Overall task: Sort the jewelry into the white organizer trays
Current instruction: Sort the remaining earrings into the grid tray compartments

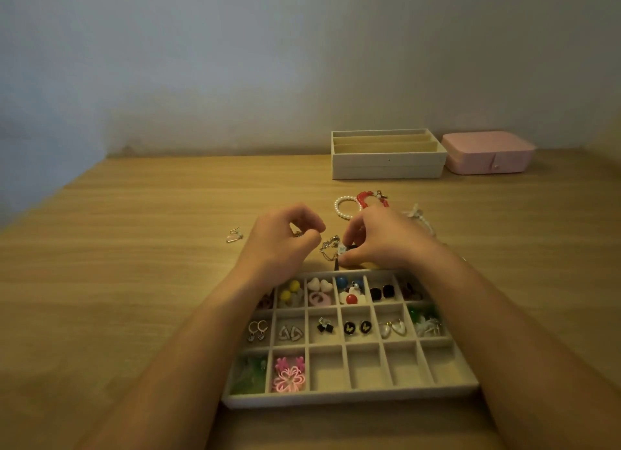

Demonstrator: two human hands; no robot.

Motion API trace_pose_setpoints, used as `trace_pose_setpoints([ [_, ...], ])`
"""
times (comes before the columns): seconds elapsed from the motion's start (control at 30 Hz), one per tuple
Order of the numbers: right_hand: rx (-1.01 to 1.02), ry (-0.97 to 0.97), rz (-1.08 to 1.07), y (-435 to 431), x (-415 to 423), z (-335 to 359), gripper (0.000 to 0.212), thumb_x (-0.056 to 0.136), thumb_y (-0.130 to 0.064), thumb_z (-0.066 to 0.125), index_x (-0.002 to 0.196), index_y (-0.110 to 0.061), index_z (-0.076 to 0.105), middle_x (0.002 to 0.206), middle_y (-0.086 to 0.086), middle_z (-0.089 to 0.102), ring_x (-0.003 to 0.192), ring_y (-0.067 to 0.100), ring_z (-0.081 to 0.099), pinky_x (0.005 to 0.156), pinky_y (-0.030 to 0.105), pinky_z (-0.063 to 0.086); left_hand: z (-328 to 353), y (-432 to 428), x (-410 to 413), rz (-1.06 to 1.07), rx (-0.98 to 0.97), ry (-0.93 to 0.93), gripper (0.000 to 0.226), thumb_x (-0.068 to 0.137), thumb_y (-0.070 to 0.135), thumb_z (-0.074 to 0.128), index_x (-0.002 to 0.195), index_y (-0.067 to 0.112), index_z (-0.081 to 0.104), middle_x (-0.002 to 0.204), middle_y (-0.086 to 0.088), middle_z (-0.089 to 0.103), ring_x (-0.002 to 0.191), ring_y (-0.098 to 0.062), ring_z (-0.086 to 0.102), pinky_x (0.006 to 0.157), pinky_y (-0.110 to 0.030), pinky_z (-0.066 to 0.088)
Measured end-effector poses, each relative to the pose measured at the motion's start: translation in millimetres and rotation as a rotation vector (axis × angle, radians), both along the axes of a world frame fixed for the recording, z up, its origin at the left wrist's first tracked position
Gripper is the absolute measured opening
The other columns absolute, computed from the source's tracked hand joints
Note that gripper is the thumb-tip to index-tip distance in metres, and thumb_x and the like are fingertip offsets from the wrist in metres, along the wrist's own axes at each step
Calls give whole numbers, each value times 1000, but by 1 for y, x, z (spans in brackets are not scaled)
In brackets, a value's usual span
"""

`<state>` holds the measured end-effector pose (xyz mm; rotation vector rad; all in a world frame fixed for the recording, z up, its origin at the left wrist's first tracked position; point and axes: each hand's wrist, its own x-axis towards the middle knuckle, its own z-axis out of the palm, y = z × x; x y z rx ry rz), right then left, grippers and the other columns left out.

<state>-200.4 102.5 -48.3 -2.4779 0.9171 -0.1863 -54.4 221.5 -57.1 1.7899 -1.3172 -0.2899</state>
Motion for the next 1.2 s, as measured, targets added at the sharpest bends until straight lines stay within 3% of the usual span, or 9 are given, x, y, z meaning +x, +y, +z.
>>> trace_pose_setpoints([
  [0.27, 67, -10, 34, 3, -1, 2, 12, 87, -24, 78, 93, -23, 68, 91, -7, 66, 87, 9, 62, 71, 22, 49, -4, 0, 2, 7, -15, -36, 12, 89, 17, 66, 92, 26, 72, 89, 12, 67, 70, 3, 56, 67, -19, 44],
  [0.33, 168, -117, 60, 3, -2, 7, 7, 89, -24, 76, 92, -22, 69, 91, -7, 68, 85, 5, 64, 68, 16, 46, -3, 1, 2, 6, -27, -38, 12, 91, 16, 65, 95, 26, 71, 91, 12, 67, 75, -1, 59, 69, -22, 49],
  [0.5, 474, -550, -14, 8, -6, 16, 14, 89, -29, 75, 97, -19, 73, 97, -3, 72, 91, 11, 65, 74, 26, 48, 3, 4, 0, -39, -117, 172, 18, 102, 21, 52, 113, 21, 66, 101, 8, 70, 89, -3, 64, 72, -22, 50],
  [0.6, 490, -615, 6, 12, -5, 16, 14, 90, -30, 73, 98, -19, 73, 91, -4, 73, 88, 11, 67, 75, 26, 54, 7, 8, -3, -155, -139, 330, 29, 100, 32, 52, 121, 17, 64, 107, 5, 71, 98, -9, 66, 79, -27, 55],
  [0.7, 446, -646, 9, 13, -3, 16, 10, 91, -29, 73, 96, -20, 72, 86, -5, 74, 83, 8, 68, 74, 24, 56, 6, 9, -4, -207, -127, 347, 32, 92, 32, 62, 120, 16, 65, 107, 3, 73, 100, -8, 68, 81, -23, 55],
  [0.9, 433, -684, -13, 13, -2, 13, 16, 91, -31, 73, 98, -17, 74, 86, 3, 74, 78, 11, 68, 73, 26, 57, 2, 5, -1, -153, -141, 380, 18, 90, 13, 70, 108, 15, 71, 92, -1, 76, 87, -14, 71, 76, -28, 54],
  [1.07, 649, -733, -76, 8, -3, 10, 20, 91, -29, 71, 99, -11, 73, 75, -1, 68, 73, 15, 67, 73, 30, 58, 4, 6, 0, -96, -171, 592, 12, 96, 12, 62, 103, 14, 72, 84, -4, 74, 83, -20, 70, 84, -37, 56],
  [1.2, 799, -756, -94, 4, -3, 7, 21, 96, -27, 65, 102, -8, 71, 68, -2, 60, 64, 15, 62, 64, 30, 55, 6, 5, 1, -83, -152, 687, 13, 99, 10, 58, 98, 13, 70, 76, -3, 70, 72, -19, 65, 78, -41, 54],
])
